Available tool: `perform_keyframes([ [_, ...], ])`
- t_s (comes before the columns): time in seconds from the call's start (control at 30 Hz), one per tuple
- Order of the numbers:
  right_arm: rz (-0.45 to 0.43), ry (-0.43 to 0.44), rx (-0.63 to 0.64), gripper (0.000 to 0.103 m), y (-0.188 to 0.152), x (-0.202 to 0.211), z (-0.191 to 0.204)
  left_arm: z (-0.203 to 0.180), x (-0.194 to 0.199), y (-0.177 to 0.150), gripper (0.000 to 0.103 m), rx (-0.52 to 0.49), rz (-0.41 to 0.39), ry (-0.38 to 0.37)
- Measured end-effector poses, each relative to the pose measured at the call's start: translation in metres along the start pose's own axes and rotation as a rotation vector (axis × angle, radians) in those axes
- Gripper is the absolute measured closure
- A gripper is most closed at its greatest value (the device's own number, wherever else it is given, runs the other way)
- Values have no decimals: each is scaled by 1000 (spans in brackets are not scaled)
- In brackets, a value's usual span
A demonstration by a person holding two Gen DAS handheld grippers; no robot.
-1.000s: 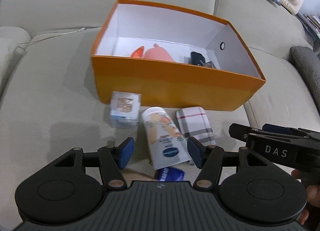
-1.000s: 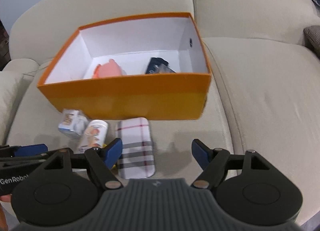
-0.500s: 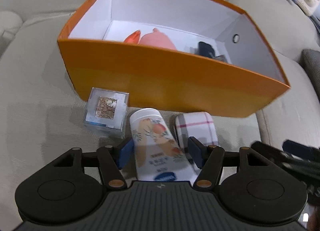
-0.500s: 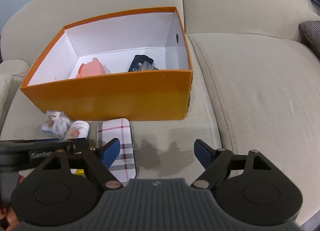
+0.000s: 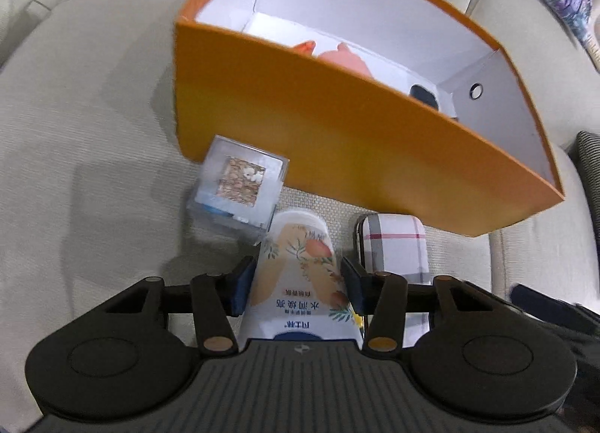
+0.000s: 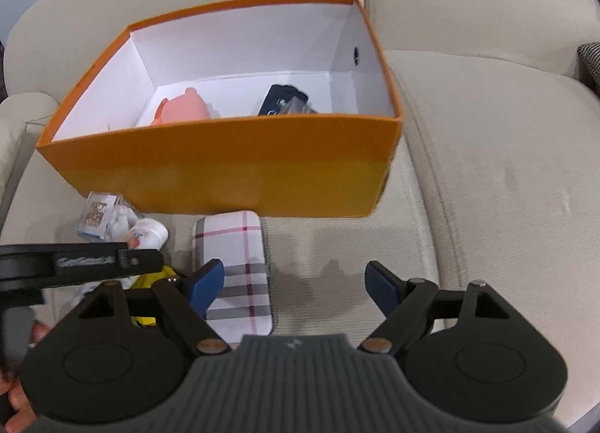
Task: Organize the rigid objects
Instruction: 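Grasp the white Vaseline tube with the left tool while the right tool grasps the plaid case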
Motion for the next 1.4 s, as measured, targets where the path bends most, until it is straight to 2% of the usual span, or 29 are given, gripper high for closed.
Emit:
perform_keyframes([
  [0.17, 32, 35, -18, 20, -1, -16, 15, 15, 20, -3, 47, -8, -1, 19],
  [0.2, 40, 38, -16, 20, -1, -19, 18, 16, 21, -3, 52, -6, 1, 24],
  [0.23, 50, 42, -13, 20, -2, -23, 22, 21, 23, -3, 63, -5, 6, 29],
  [0.33, 73, 52, -19, 20, -3, -32, 31, 34, 29, -3, 64, 7, 5, 32],
  [0.47, 91, 37, -30, 20, -2, -43, 40, 46, 31, -2, 57, -1, 10, 29],
  [0.53, 96, 24, -20, 20, -2, -47, 43, 45, 29, -3, 46, -10, 23, 11],
  [0.67, 117, 8, -12, 20, -2, -54, 48, 32, 30, -5, 44, -47, 37, -32],
  [0.73, 120, 2, -11, 20, -2, -56, 48, 22, 29, -8, 36, -76, 47, -53],
  [0.8, 121, -1, -12, 20, 0, -58, 50, 15, 25, -11, 36, -102, 62, -52],
  [0.97, 138, 11, -11, 19, -4, -60, 51, 13, 7, -21, 37, -165, 131, 13],
  [1.1, 136, 12, -3, 18, 0, -62, 48, 19, -2, -20, 36, -208, 128, 96],
  [1.27, 133, 10, -3, 18, 0, -65, 46, 32, 6, -10, 36, -190, 97, 137],
  [1.4, 134, -36, -7, 18, 2, -65, 38, 49, 7, -3, 35, -140, 97, 156],
])
Point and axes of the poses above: each gripper's, at about its wrist camera, not at the fingertips, and x roughly against the way its jaws point, z to its left, y to its top, the point moved 10 cm from there along -x, roughly the way its jaws point, and after that the axes turned 8 degrees about -y, right-handed, at the moved point
